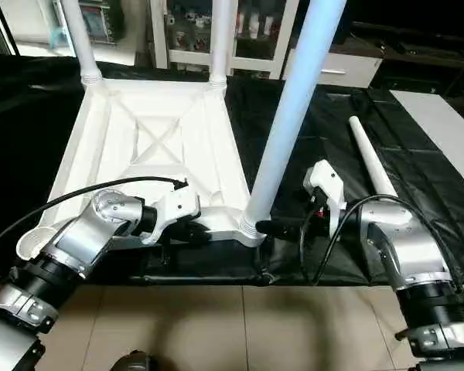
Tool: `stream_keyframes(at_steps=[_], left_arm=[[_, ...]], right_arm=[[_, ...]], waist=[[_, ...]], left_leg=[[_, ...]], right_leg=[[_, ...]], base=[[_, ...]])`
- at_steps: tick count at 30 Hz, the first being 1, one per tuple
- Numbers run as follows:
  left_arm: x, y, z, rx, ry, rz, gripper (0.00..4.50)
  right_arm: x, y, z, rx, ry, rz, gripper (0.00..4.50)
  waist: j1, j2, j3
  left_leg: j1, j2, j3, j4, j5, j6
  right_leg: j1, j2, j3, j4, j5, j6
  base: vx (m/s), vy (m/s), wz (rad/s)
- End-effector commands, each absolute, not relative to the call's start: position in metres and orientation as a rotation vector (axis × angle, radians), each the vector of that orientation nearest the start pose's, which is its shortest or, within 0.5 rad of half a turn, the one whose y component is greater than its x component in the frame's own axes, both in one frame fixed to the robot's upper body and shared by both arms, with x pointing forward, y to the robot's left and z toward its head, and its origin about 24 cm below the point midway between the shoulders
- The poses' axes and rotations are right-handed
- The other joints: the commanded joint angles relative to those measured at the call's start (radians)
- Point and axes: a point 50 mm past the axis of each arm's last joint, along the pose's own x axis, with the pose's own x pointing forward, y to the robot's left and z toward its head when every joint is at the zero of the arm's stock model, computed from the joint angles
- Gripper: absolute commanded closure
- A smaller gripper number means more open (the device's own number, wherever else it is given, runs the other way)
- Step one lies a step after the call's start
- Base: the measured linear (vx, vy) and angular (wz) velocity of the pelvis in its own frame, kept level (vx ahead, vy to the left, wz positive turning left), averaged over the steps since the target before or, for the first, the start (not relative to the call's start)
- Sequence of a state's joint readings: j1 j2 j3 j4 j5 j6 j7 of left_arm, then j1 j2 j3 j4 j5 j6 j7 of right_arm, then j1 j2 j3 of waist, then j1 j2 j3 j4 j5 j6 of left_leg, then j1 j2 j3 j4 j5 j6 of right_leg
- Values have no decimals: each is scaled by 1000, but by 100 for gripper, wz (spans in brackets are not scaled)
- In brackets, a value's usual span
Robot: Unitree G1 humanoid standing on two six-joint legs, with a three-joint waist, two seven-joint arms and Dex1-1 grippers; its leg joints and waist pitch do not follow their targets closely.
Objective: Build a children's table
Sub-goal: Insert table leg to table base
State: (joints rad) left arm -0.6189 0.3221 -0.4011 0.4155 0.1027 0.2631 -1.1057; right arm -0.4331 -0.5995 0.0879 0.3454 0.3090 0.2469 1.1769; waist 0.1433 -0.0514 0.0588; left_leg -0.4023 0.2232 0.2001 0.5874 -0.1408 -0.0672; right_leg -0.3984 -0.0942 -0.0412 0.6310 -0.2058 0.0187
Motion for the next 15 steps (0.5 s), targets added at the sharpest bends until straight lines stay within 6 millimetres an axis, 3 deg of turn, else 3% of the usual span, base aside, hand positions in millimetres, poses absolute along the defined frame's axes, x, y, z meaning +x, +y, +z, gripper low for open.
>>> stream_keyframes(at_steps=[1, 14, 15], left_arm=[[306, 79, 66, 541, 416, -1423, 450], [305, 81, 66, 549, 423, -1427, 450], [306, 81, 66, 550, 423, -1426, 450]], right_arm=[[303, -211, 93, -187, 303, 1119, 5], [313, -198, 87, -202, 265, 1174, 5], [313, -197, 87, -202, 265, 1176, 31]], waist=[[-10, -12, -78], [-13, -13, -80], [-13, -14, -79]], left_leg=[[36, 11, -2, -55, -186, 37], [36, 10, -1, -50, -163, 53], [35, 10, -1, -51, -164, 53]], right_leg=[[36, -39, 25, -68, -64, -222], [37, -37, 23, -61, -35, -240], [37, -36, 23, -62, -38, -240]], base=[[0, 0, 0], [0, 0, 0], [0, 0, 0]])
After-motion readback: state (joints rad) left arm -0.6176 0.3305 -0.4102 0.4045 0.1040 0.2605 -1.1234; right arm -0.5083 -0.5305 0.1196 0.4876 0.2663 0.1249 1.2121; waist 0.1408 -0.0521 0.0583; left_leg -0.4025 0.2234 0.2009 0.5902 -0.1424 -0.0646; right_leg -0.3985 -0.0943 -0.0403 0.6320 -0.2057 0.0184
